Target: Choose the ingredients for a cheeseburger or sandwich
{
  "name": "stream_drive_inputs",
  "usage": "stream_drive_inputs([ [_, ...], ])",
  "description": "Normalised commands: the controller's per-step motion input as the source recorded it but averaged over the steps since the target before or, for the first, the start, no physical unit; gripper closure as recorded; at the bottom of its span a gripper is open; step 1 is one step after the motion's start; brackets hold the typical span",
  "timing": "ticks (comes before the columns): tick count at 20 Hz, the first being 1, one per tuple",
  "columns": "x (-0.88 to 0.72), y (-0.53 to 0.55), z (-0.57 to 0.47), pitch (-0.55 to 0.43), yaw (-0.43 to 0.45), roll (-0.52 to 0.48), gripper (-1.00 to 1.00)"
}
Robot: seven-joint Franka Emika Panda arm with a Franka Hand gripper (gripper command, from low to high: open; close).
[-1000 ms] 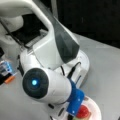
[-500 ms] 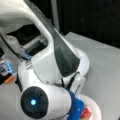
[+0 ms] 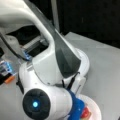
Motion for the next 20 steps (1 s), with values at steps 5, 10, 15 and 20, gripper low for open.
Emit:
stream_drive_inputs([
  [5,0.39,-0.24,-0.01,0.089,0.201,0.089,1.0],
  [10,0.35,-0.21,-0.06,0.065,0.155,0.063,1.0],
  [15,0.3,-0.16,-0.1,0.03,0.115,0.044,1.0],
  [20,0.23,-0.12,-0.08,0.034,0.125,0.078,1.0],
])
